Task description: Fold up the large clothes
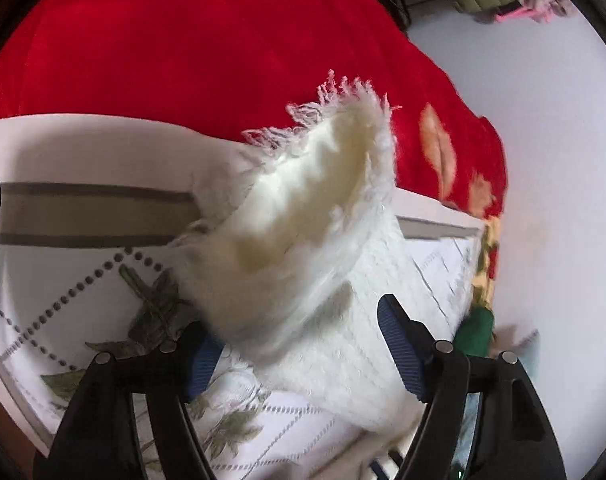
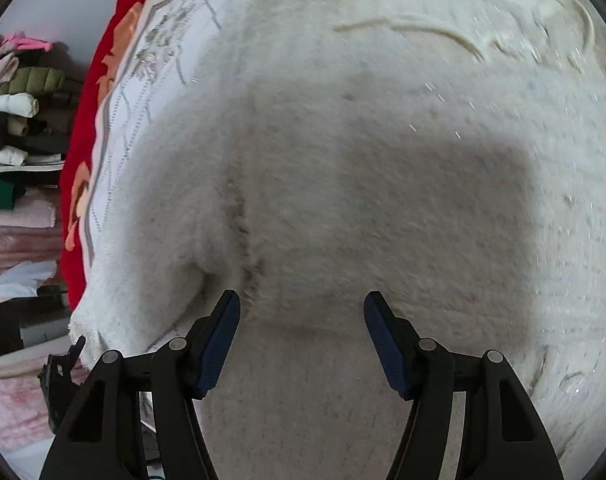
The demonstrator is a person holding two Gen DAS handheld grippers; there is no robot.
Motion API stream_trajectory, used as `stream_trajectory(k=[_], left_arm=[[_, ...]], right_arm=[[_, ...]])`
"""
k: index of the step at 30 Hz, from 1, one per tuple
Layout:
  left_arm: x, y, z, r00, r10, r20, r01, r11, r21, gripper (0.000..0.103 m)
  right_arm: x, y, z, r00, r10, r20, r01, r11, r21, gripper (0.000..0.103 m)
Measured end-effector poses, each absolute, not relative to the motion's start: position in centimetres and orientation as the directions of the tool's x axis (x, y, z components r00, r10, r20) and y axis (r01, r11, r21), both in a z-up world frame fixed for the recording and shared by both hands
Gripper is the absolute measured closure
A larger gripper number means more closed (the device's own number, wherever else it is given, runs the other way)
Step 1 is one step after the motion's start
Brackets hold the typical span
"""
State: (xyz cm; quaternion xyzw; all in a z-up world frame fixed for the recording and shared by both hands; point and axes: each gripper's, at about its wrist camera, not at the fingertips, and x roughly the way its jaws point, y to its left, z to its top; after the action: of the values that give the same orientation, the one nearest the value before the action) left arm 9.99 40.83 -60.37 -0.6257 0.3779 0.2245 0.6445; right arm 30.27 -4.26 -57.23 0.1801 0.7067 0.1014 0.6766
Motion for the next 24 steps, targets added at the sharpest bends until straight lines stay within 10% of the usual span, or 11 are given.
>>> stream_trajectory(k=[5,6,7,8,11,13,21,24], left_arm=[[15.7,41.1,-58.4,0.489,-0.017,-0.872,-0.827,0.308,-0.470,0.036],[16.6,40.9,-57.6,0.476,0.036,-0.879,-0.823,0.371,-0.430,0.049],[17.7,40.7,-57.1,0.448,0.073,-0.891,-0.823,0.424,-0.378,0.089],[19.0,40.3,-56.4,0.417,0.111,-0.902,-0.811,0.493,-0.314,0.095],[19.6,39.8,-54.6,0.420,0.183,-0.889,-0.785,0.565,-0.254,0.096],[19.1,39.8,-52.9,0.428,0.216,-0.878,-0.769,0.597,-0.228,0.097],[22.3,32.0,-43.0,0.542,0.289,-0.789,-0.643,0.747,-0.168,0.097],[24.0,25.2,-39.3,0.590,0.224,-0.776,-0.523,0.838,-0.155,0.097]], right_arm=[[30.4,-2.8,-57.6,-0.012,0.365,-0.931,0.103,0.926,0.362,0.036],[30.4,-2.5,-57.2,-0.003,0.346,-0.938,0.090,0.934,0.345,0.036],[30.6,-2.3,-56.9,0.002,0.337,-0.942,0.078,0.939,0.336,0.036],[30.6,-2.1,-56.5,0.018,0.318,-0.948,0.067,0.946,0.319,0.036],[31.1,-2.2,-55.8,0.073,0.300,-0.951,0.070,0.950,0.305,0.040],[31.7,-1.9,-57.3,0.046,0.314,-0.948,0.088,0.944,0.317,0.062],[31.6,-6.6,-55.9,0.049,0.470,-0.881,0.115,0.874,0.473,0.061],[30.0,-11.8,-53.9,0.089,0.429,-0.899,0.142,0.888,0.438,0.039]])
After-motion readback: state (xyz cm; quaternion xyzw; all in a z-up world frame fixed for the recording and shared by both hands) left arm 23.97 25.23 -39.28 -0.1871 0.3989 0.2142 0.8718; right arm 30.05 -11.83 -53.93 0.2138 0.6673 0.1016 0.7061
